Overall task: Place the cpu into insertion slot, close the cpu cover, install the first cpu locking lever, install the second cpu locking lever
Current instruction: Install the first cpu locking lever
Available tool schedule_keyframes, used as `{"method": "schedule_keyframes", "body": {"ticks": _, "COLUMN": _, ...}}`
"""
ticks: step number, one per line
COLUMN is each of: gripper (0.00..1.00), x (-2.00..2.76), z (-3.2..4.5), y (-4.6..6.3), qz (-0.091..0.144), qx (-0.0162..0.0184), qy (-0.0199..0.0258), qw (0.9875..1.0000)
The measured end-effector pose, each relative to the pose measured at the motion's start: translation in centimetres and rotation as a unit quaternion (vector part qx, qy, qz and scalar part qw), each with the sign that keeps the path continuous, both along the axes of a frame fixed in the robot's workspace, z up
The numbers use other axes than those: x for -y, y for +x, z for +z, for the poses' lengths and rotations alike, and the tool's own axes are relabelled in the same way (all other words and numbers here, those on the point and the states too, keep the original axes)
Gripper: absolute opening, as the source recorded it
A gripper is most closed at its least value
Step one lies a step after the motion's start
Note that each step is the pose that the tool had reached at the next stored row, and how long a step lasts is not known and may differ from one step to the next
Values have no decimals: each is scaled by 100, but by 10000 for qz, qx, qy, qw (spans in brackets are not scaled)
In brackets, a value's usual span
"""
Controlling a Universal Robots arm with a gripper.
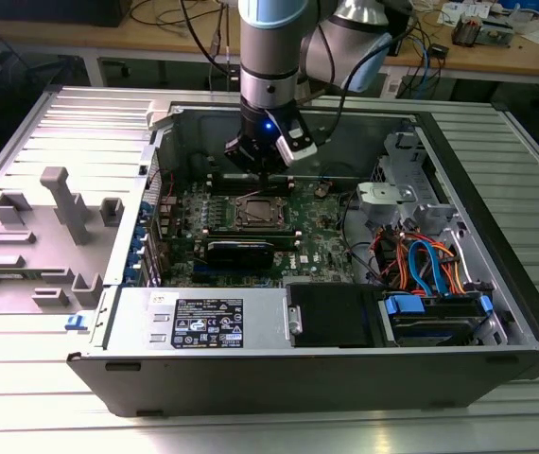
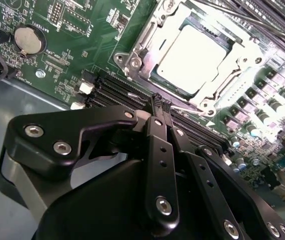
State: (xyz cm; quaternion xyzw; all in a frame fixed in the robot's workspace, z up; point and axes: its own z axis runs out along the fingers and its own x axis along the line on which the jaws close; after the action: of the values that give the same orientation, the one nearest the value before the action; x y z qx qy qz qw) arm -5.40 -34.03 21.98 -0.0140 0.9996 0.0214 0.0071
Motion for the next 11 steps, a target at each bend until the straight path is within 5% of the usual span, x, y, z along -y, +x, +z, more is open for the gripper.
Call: {"method": "schedule_keyframes", "body": {"ticks": 11, "gripper": 11, "x": -18, "z": -57, "y": 61, "qz": 0, "qx": 0, "qy": -25, "qw": 10000}}
